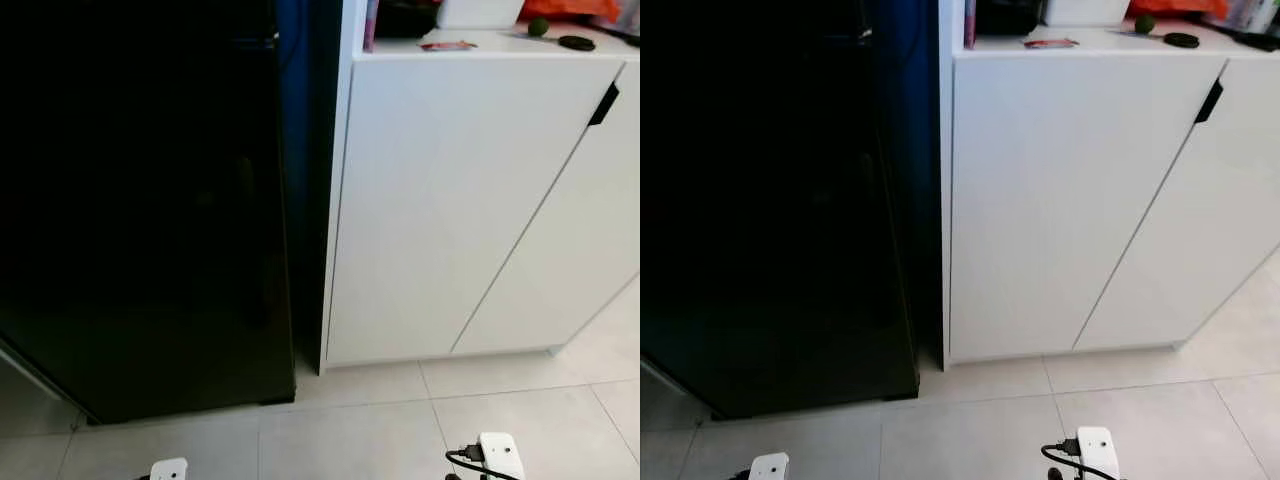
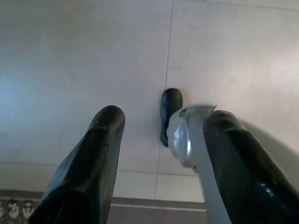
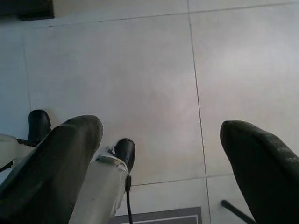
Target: Restocking fridge
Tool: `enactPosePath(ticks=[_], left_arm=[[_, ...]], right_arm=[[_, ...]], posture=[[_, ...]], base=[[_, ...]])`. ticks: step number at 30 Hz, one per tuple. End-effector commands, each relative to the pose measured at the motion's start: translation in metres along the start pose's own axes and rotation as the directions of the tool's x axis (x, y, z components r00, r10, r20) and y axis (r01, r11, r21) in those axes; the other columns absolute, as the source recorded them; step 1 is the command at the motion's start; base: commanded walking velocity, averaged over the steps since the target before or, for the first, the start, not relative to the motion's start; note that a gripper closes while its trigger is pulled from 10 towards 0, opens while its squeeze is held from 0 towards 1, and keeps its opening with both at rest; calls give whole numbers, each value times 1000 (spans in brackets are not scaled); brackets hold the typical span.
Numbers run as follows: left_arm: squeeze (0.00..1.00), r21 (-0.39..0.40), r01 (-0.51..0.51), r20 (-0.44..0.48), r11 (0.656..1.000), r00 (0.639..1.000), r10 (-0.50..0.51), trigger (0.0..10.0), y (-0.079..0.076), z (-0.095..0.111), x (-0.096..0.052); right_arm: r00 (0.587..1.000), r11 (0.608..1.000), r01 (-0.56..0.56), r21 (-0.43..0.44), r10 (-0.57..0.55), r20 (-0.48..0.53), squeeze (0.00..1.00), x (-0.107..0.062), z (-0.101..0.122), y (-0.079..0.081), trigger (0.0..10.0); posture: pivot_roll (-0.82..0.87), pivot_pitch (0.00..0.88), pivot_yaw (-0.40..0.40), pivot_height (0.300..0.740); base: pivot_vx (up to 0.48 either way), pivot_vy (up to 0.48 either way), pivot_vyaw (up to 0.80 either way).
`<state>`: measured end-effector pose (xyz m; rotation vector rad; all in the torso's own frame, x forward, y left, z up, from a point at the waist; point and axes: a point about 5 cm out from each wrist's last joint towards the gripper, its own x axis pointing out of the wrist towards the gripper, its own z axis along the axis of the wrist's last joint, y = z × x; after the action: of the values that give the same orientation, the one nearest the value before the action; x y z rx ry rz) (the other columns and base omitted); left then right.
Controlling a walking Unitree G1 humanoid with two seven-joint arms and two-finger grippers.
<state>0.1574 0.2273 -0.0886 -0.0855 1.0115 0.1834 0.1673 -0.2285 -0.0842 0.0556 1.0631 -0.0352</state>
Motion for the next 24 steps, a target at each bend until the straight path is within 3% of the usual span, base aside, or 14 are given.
enactPosePath(ticks=[1,24], left_arm=[[0,-7,-2,-20,1000,1000,2,10000,0,-5,-1],[0,-30,1,-17,1000,1000,-2,10000,0,-3,0]], right_arm=[[1000,1000,10,15,-10,-5,0,0,-1,-2,10000],[1000,1000,17,9,-17,-9,0,0,0,-3,10000]], posture=[[-38,0,-45,740],[-22,0,-49,740]], base=[[0,281,0],[0,280,0]])
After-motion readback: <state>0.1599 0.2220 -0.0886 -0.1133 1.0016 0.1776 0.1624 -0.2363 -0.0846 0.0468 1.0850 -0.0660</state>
